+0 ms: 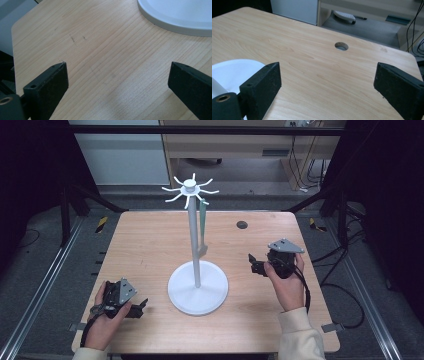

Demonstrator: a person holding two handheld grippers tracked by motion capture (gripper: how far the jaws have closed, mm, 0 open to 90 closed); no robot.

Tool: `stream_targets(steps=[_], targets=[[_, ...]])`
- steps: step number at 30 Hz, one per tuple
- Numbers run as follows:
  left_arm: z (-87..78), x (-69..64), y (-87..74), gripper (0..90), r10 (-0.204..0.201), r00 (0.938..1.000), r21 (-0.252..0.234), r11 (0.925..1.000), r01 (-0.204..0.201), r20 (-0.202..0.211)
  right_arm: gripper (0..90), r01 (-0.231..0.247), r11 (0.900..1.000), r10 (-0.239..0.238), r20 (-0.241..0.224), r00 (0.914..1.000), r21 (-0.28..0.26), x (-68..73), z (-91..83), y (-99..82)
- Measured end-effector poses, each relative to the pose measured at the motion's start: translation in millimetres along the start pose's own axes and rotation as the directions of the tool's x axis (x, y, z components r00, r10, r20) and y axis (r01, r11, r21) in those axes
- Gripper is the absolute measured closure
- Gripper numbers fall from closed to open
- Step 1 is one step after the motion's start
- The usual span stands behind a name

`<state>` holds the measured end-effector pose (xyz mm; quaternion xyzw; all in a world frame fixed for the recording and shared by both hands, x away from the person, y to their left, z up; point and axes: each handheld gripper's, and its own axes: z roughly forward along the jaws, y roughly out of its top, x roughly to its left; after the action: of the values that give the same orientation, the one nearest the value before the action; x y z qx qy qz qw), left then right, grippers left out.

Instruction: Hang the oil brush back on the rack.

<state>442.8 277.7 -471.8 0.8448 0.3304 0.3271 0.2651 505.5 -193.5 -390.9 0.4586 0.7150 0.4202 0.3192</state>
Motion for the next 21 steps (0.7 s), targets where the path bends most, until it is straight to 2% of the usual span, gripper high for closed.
stream_targets(steps=[5, 9, 13, 21], targets=[[0.0, 0.0, 0.2, 2.5, 0.001, 1.0000, 0.001, 1.0000, -0.001, 0.002, 8.5, 0.000, 0.9995, 0.000, -0.003, 1.0000, 0.031, -2.9, 7.5, -9.4], [0.0, 0.0, 0.1, 2.5, 0.000, 1.0000, 0.002, 1.0000, 0.000, 0.002, 8.7, 0.031, 0.9960, -0.029, -0.017, 0.9994, 0.084, -3.2, 16.1, -18.0], [0.1, -0.2, 0.2, 2.5, 0.001, 1.0000, 0.002, 1.0000, -0.001, 0.002, 9.7, 0.030, 0.9928, -0.027, -0.031, 0.9992, 0.116, -2.2, 22.3, -25.7], [0.4, -0.5, 0.1, 2.5, 0.001, 1.0000, 0.002, 1.0000, -0.001, 0.001, 11.0, 0.035, 0.9888, -0.028, -0.048, 0.9984, 0.145, 0.8, 30.1, -34.1]])
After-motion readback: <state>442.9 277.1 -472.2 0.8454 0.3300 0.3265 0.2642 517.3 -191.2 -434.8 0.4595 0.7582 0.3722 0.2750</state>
